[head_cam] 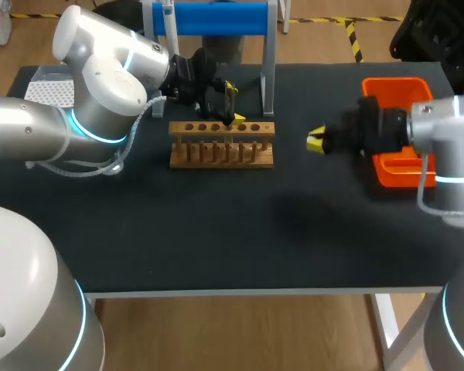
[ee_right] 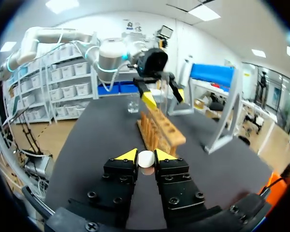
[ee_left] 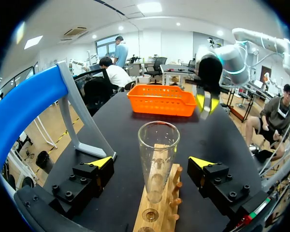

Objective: Invert the test tube, pick up the pipette, mount the tip to pipette, aspirate from beaker and dispense into the tube, eject the tip, return the pipette, and cap with the stopper.

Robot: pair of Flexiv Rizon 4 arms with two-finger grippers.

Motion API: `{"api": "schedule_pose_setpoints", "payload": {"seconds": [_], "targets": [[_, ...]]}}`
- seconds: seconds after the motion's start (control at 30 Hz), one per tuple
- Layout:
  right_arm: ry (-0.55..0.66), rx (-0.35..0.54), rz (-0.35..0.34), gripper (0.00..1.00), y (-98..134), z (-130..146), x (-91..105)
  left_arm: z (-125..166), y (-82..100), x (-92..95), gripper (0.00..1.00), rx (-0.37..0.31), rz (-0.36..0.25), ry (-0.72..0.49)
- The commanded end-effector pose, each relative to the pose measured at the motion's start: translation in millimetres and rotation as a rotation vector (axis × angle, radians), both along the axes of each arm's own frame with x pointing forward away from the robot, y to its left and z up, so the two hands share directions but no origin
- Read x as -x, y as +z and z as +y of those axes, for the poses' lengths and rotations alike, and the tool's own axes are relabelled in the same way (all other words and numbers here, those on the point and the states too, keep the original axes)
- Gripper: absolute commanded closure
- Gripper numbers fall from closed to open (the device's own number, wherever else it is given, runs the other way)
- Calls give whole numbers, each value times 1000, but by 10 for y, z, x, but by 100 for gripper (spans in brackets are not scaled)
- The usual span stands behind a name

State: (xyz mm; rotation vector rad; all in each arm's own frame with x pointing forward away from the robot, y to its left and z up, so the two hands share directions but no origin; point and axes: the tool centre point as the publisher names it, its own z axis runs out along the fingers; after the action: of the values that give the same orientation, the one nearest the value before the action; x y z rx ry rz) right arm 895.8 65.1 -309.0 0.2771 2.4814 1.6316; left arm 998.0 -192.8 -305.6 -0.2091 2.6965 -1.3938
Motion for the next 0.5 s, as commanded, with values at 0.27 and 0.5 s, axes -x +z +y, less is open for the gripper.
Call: {"api": "schedule_pose_setpoints", "payload": {"seconds": [0.27, 0.5], "targets": [[211, 6, 10, 100, 446, 184, -114, 0, -7, -15, 0, 1, 2, -3], [284, 15, 22, 100, 642, 410, -196, 0, -7, -15, 0, 1, 2, -3]]}}
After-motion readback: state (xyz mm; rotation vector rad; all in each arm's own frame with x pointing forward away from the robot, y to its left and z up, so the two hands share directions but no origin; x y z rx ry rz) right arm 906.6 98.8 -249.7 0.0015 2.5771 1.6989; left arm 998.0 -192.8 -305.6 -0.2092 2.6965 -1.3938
